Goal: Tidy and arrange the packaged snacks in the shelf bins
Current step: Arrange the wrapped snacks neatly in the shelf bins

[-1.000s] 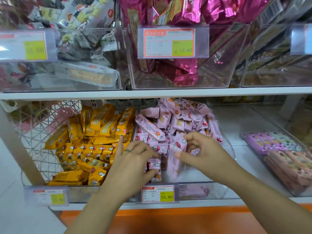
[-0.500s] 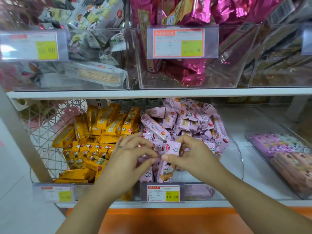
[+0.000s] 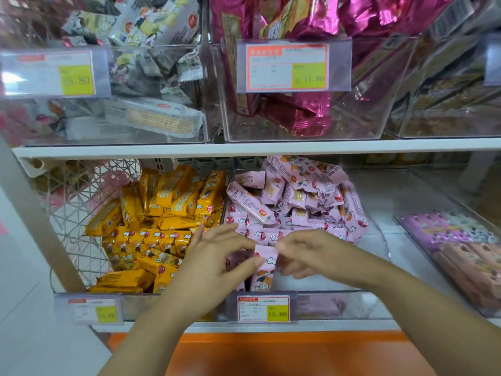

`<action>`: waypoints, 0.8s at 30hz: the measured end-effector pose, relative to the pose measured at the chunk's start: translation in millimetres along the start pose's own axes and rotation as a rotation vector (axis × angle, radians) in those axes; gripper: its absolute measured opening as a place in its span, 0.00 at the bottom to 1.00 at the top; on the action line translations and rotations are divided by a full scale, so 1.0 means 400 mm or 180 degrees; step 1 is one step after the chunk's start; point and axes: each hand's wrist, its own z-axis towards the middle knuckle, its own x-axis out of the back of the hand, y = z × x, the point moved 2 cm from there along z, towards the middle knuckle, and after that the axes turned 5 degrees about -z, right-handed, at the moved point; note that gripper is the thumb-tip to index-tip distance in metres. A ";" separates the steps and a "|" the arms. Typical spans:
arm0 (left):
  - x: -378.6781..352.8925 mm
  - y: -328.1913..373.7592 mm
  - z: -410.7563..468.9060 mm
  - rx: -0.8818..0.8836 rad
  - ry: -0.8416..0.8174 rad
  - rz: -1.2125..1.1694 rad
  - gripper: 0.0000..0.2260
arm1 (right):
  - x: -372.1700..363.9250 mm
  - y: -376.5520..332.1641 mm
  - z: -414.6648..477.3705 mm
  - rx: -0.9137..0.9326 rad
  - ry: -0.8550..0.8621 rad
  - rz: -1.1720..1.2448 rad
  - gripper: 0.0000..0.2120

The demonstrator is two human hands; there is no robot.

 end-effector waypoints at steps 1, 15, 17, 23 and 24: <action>0.003 -0.002 0.000 0.0026 0.0001 0.0009 0.19 | 0.019 0.012 -0.002 -0.0172 -0.0037 -0.0084 0.24; 0.001 -0.012 -0.007 0.0001 -0.0129 0.0343 0.13 | 0.017 0.075 -0.005 -0.0564 -0.0807 -0.1912 0.33; 0.003 -0.012 -0.008 -0.0026 -0.0156 0.0349 0.14 | 0.037 0.072 -0.013 -0.0282 -0.0584 -0.1905 0.20; 0.001 0.005 -0.005 0.0040 -0.0420 0.0530 0.09 | 0.087 0.048 -0.050 -0.0091 -0.0049 -0.1095 0.06; 0.000 0.009 -0.005 0.0056 -0.0510 0.0653 0.09 | 0.091 0.046 -0.054 -0.0139 0.0026 -0.0733 0.05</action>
